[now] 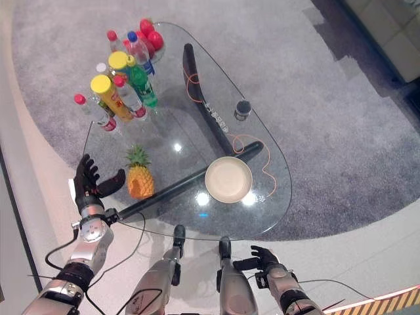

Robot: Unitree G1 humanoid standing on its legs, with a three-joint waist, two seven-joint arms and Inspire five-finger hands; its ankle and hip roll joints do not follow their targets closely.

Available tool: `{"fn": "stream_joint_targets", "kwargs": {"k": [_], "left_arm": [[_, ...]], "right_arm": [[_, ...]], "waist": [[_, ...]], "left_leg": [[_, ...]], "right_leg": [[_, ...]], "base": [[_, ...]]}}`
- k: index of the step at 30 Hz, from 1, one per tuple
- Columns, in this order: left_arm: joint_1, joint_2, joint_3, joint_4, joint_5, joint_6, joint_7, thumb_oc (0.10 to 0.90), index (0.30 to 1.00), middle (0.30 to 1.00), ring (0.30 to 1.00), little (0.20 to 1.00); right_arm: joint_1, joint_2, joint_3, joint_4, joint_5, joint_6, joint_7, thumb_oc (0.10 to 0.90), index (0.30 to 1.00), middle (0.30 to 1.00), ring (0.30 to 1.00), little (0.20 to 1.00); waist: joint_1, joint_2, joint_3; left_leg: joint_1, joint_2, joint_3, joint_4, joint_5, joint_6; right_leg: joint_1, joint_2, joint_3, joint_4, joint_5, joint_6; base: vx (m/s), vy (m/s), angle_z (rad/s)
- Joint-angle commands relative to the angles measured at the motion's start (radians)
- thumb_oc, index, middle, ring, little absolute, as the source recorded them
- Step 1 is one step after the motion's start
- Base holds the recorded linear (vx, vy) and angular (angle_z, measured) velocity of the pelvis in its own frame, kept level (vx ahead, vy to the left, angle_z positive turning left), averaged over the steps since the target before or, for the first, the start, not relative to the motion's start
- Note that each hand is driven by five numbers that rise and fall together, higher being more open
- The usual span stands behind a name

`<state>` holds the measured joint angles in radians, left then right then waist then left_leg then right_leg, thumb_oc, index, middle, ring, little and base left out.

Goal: Pick up the fruit to the plate

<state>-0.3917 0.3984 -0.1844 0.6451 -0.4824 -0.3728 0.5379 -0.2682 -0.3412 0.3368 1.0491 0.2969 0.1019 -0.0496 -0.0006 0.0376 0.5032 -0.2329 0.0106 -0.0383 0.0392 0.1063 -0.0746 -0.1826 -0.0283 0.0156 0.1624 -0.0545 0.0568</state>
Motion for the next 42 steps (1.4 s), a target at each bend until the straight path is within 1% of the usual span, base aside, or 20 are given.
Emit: {"fn": "stream_joint_targets", "kwargs": {"k": [1, 3, 7, 10, 15, 21, 27, 36, 42], "left_arm": [[-0.054, 0.061, 0.051, -0.093, -0.006, -0.038, 0.046, 0.8, 0.9, 0.9, 0.9, 0.9], [-0.075, 0.067, 0.047, -0.092, -0.005, -0.01, 0.049, 0.8, 0.9, 0.9, 0.9, 0.9], [-0.093, 0.065, 0.038, -0.061, -0.01, 0.019, 0.048, 0.8, 0.9, 0.9, 0.9, 0.9], [-0.101, 0.055, 0.033, -0.021, -0.021, 0.032, 0.044, 0.8, 0.9, 0.9, 0.9, 0.9], [-0.108, 0.044, 0.021, 0.019, -0.035, 0.034, 0.037, 0.8, 0.9, 0.9, 0.9, 0.9], [-0.109, 0.034, 0.009, 0.062, -0.077, 0.019, 0.009, 0.8, 0.9, 0.9, 0.9, 0.9], [-0.116, 0.033, 0.004, 0.06, -0.074, 0.008, 0.022, 0.8, 0.9, 0.9, 0.9, 0.9], [-0.15, 0.054, 0.01, 0.053, -0.087, -0.023, 0.027, 0.8, 0.9, 0.9, 0.9, 0.9], [-0.193, 0.075, 0.018, 0.033, -0.077, -0.044, 0.031, 0.8, 0.9, 0.9, 0.9, 0.9]], "right_arm": [[0.083, -0.025, 0.092, -0.014, 0.009, 0.058, -0.035, 0.8, 0.9, 0.9, 0.9, 0.9], [0.076, -0.027, 0.094, -0.028, 0.015, 0.063, -0.043, 0.8, 0.9, 0.9, 0.9, 0.9], [0.073, -0.03, 0.098, -0.045, 0.018, 0.062, -0.049, 0.8, 0.9, 0.9, 0.9, 0.9], [0.066, -0.033, 0.101, -0.056, 0.022, 0.065, -0.052, 0.8, 0.9, 0.9, 0.9, 0.9], [0.057, -0.034, 0.109, -0.061, 0.025, 0.062, -0.055, 0.8, 0.9, 0.9, 0.9, 0.9], [0.042, -0.04, 0.119, -0.084, 0.031, 0.072, -0.066, 0.8, 0.9, 0.9, 0.9, 0.9], [0.032, -0.043, 0.127, -0.106, 0.047, 0.077, -0.079, 0.8, 0.9, 0.9, 0.9, 0.9], [0.029, -0.057, 0.138, -0.126, 0.059, 0.074, -0.088, 0.8, 0.9, 0.9, 0.9, 0.9], [0.03, -0.063, 0.143, -0.135, 0.068, 0.073, -0.087, 0.8, 0.9, 0.9, 0.9, 0.9]], "waist": [[-0.002, -0.046, 0.001], [-0.004, -0.049, 0.013], [-0.009, -0.054, 0.017], [-0.012, -0.057, 0.017], [-0.014, -0.059, 0.017], [-0.021, -0.059, 0.017], [-0.025, -0.056, 0.017], [-0.038, -0.047, 0.017], [-0.044, -0.052, 0.017]], "left_leg": [[-0.083, -0.102, 0.016, 0.195, -0.14, 0.084], [-0.103, -0.102, 0.019, 0.21, -0.139, 0.081], [-0.139, -0.101, 0.026, 0.227, -0.136, 0.079], [-0.164, -0.1, 0.032, 0.235, -0.134, 0.078], [-0.192, -0.099, 0.038, 0.244, -0.132, 0.076], [-0.236, -0.101, 0.045, 0.261, -0.13, 0.074], [-0.276, -0.102, 0.048, 0.271, -0.127, 0.074], [-0.341, -0.103, 0.058, 0.301, -0.132, 0.072], [-0.377, -0.105, 0.062, 0.31, -0.129, 0.074]], "right_leg": [[-0.101, 0.018, 0.029, 0.006, 0.05, -0.017], [-0.119, 0.019, 0.028, 0.016, 0.052, -0.018], [-0.157, 0.021, 0.028, 0.031, 0.055, -0.019], [-0.186, 0.023, 0.027, 0.04, 0.058, -0.018], [-0.218, 0.024, 0.027, 0.053, 0.059, -0.017], [-0.273, 0.024, 0.028, 0.075, 0.062, -0.015], [-0.324, 0.024, 0.029, 0.095, 0.064, -0.012], [-0.394, 0.024, 0.031, 0.12, 0.068, -0.012], [-0.433, 0.025, 0.034, 0.126, 0.078, -0.01]], "base": [[-0.05, 0.004, 0.01], [-0.02, 0.003, 0.01], [0.0, 0.008, 0.0], [0.0, 0.021, 0.0], [0.0, 0.02, -0.03], [0.0, 0.031, -0.01], [0.0, 0.006, 0.0], [0.01, 0.022, 0.0], [0.02, 0.018, 0.0]]}}
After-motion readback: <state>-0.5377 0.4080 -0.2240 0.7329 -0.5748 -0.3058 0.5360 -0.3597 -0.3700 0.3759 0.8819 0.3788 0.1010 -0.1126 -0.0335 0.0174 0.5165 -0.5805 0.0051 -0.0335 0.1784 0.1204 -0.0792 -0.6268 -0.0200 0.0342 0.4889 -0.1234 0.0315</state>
